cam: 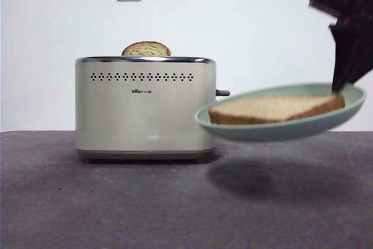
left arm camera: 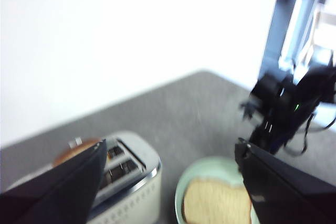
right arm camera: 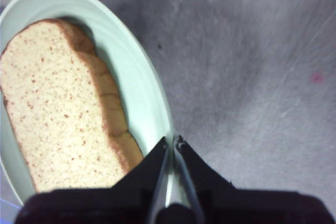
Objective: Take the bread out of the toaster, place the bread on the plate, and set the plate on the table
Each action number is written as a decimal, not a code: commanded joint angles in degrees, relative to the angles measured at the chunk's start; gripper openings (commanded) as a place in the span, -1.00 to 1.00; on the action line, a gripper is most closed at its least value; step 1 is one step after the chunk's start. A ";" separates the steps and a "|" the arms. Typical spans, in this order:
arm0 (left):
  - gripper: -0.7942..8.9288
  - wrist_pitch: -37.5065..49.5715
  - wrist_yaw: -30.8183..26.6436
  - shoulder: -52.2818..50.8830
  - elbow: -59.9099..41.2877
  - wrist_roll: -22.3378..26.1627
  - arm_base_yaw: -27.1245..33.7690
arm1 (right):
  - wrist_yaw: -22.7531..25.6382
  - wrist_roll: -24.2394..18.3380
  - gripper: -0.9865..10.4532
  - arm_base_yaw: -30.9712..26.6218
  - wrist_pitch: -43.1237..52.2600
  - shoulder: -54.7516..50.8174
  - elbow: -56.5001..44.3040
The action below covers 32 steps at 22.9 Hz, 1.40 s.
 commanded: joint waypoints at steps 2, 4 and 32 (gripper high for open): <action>0.00 -0.04 -3.26 -3.45 0.07 0.68 -0.22 | -6.36 -1.46 -0.85 0.98 1.01 6.60 -0.39; 0.00 -0.98 -7.08 -4.46 0.04 0.68 -0.22 | -9.68 -1.42 -0.85 2.32 3.13 10.14 -0.39; 0.00 -2.69 -16.26 -2.71 -8.90 3.17 -0.15 | -3.89 5.53 -0.07 4.70 7.61 -19.30 2.67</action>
